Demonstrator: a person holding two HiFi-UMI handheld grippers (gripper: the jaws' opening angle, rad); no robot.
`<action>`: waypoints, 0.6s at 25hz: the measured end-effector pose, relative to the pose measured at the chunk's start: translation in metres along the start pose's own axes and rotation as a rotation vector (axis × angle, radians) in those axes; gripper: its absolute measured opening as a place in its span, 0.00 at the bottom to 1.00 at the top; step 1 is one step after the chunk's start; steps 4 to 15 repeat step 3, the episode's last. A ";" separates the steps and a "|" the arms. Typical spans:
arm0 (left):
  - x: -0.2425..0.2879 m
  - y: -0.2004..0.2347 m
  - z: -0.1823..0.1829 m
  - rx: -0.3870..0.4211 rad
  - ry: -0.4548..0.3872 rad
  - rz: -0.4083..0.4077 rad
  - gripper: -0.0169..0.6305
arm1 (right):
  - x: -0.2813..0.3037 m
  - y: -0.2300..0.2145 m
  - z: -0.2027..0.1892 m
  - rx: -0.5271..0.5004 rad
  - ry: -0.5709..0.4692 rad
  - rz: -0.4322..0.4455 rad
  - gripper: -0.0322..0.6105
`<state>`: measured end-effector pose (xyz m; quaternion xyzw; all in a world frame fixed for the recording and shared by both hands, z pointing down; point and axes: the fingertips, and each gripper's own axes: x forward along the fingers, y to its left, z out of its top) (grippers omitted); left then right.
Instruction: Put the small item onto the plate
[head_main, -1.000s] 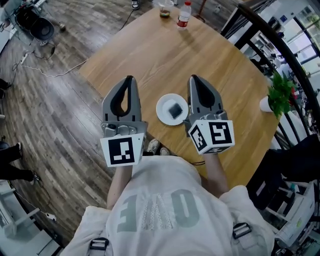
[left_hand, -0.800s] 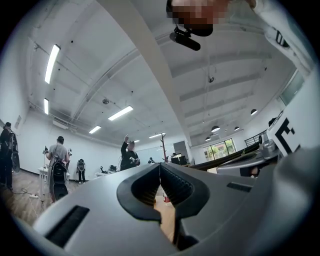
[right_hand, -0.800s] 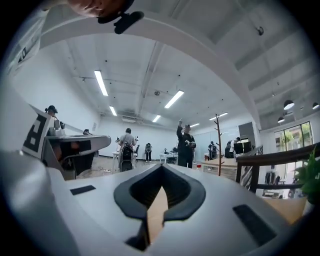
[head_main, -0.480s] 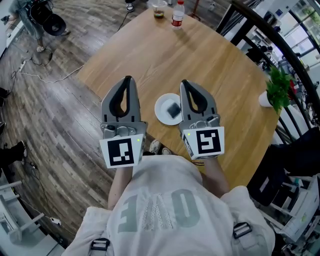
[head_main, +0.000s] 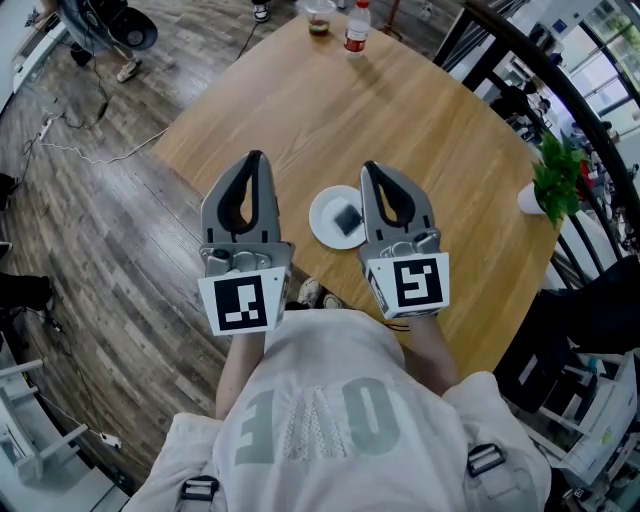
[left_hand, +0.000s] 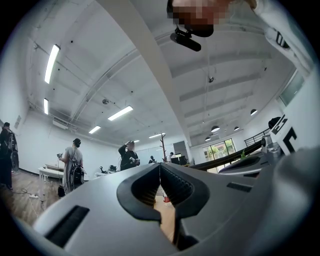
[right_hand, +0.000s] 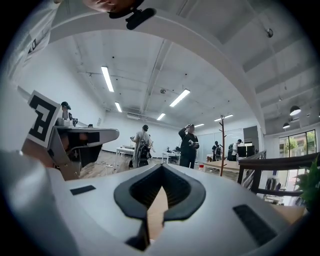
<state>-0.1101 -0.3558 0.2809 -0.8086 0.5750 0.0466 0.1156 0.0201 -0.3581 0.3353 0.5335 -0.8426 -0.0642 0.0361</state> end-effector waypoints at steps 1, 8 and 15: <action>0.001 -0.001 0.000 -0.001 0.001 -0.002 0.04 | -0.001 -0.001 -0.001 -0.003 0.000 -0.001 0.08; 0.002 -0.002 -0.001 -0.003 0.003 -0.007 0.04 | -0.003 -0.002 -0.002 -0.012 0.002 -0.004 0.08; 0.002 -0.002 -0.001 -0.003 0.003 -0.007 0.04 | -0.003 -0.002 -0.002 -0.012 0.002 -0.004 0.08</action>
